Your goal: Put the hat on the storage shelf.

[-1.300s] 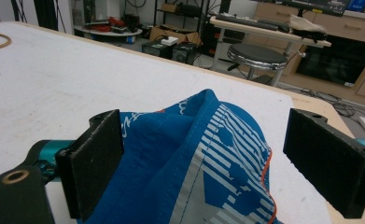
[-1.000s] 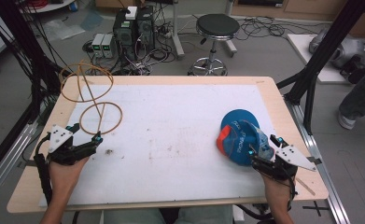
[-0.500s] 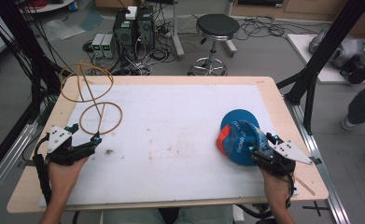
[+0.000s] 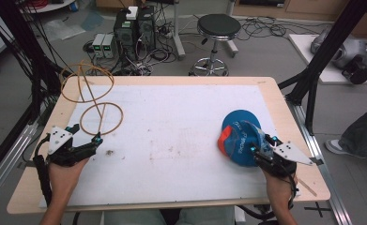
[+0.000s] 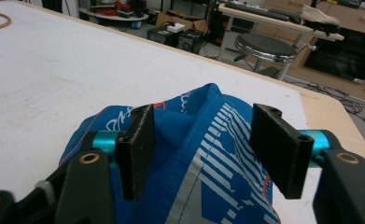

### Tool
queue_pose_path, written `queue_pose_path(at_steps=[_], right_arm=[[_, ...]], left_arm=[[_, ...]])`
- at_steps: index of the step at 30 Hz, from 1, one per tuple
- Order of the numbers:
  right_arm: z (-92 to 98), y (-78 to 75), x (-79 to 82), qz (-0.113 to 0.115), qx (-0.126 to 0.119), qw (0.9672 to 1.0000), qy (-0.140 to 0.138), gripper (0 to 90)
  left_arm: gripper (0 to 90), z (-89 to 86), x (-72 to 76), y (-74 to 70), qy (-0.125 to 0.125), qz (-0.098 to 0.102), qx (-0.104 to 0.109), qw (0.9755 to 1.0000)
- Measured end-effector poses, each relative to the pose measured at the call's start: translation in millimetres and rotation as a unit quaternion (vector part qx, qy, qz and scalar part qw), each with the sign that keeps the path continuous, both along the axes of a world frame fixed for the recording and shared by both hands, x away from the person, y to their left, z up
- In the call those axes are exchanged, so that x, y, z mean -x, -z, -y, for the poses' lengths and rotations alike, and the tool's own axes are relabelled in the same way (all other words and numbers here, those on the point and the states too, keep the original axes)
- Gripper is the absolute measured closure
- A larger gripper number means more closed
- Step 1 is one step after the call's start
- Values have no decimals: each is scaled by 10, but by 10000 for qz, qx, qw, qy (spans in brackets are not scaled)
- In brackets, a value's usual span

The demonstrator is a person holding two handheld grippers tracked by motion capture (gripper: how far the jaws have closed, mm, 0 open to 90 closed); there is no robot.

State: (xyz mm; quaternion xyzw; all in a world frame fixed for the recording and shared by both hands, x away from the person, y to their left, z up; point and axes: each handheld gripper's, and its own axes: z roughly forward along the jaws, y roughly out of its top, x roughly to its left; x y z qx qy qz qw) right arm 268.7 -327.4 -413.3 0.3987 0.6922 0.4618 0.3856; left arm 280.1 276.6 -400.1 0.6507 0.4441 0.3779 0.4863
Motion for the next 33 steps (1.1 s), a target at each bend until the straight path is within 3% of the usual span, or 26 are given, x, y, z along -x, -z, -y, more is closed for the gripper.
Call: queue_pose_path(at_steps=[11, 18, 19, 23, 28, 33], right_arm=[[-63, -11, -99, -235, 134, 9994, -194, 584], [-87, -56, -125, -322, 205, 9987, -343, 739], [-78, -72, -125, -383, 140, 9984, -392, 796], [-54, -105, -152, -458, -13, 9980, -441, 859], [-46, -141, -187, -529, -195, 9973, -466, 873], [-25, -251, -248, -542, -626, 9954, -482, 879]], left_arm=[[192, 3, -57, 29, 49, -49, -4, 10000], [193, 4, -63, 29, 54, -46, 8, 10000], [193, 2, -62, 24, 54, -44, 8, 10000], [195, -5, -42, 11, 46, -9, 17, 10000], [195, -11, -26, 5, 23, 18, 24, 10000], [195, -13, -49, 17, 27, -5, 18, 10000]])
